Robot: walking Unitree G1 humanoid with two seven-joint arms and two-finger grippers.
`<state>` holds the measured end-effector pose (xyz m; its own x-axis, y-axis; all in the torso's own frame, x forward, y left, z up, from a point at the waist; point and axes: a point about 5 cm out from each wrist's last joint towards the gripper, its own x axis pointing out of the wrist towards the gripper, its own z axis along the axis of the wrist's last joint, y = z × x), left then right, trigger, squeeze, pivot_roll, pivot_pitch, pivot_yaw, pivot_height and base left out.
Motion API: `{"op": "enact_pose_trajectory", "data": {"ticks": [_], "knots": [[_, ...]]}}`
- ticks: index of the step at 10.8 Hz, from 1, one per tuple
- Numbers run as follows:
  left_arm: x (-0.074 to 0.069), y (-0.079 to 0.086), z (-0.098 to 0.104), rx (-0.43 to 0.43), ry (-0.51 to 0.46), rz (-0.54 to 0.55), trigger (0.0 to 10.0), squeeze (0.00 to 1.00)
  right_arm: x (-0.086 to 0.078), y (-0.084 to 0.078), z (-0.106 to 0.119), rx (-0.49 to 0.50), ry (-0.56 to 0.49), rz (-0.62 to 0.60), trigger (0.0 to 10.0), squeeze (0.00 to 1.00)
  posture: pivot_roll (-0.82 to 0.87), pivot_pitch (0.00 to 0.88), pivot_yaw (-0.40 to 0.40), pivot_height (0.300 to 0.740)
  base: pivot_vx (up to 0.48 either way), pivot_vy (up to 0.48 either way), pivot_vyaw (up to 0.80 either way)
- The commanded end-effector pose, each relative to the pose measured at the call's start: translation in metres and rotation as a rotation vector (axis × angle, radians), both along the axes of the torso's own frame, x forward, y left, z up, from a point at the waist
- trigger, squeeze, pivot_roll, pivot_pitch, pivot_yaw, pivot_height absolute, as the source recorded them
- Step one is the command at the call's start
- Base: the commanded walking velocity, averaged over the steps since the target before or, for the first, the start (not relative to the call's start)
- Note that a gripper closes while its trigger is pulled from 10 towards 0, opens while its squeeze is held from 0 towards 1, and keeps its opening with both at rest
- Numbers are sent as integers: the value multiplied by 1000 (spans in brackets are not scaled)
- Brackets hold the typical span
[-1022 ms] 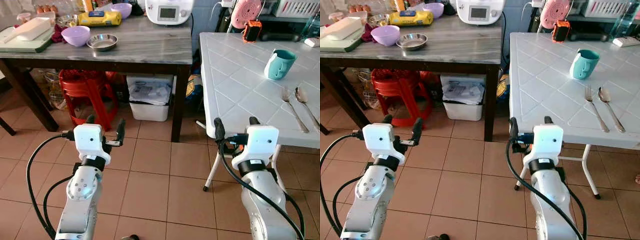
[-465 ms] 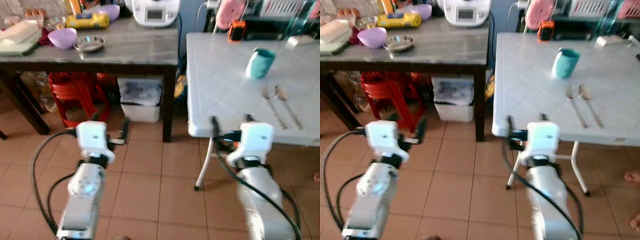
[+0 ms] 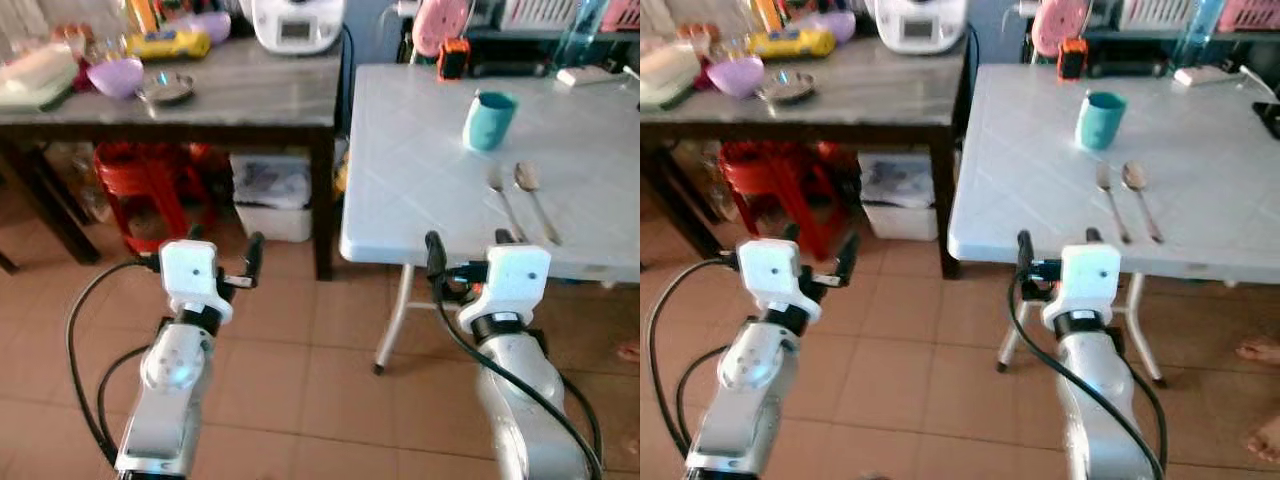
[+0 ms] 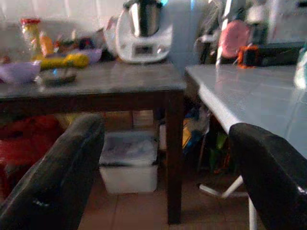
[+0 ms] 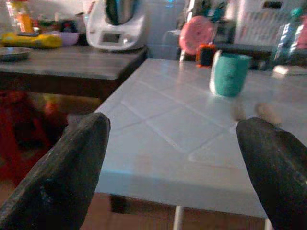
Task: Setting the table
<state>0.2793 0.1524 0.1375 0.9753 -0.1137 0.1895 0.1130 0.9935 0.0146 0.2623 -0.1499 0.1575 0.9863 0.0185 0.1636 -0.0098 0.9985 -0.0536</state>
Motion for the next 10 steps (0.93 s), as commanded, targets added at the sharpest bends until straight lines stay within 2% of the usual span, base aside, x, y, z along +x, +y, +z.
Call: {"op": "enact_pose_trajectory", "data": {"ticks": [1, 2, 10], "knots": [[0, 2, 1, 9, 0, 0, 10000, 0, 0, 1, 2, 1, -9, 7, 10000, 0, -6, 106, 50, 740, 0, -322, 0], [0, 1, 1, 10, 2, -3, 10000, 0, 0, 1, 2, 9, -8, 8, 10000, 0, -6, 107, 50, 740, 0, -322, 0], [-3, -8, 2, -27, 7, -83, 10000, 0, 2, -5, -5, -3, 21, -49, 10000, 0, -5, 115, 48, 740, 0, 0, 0]]}}
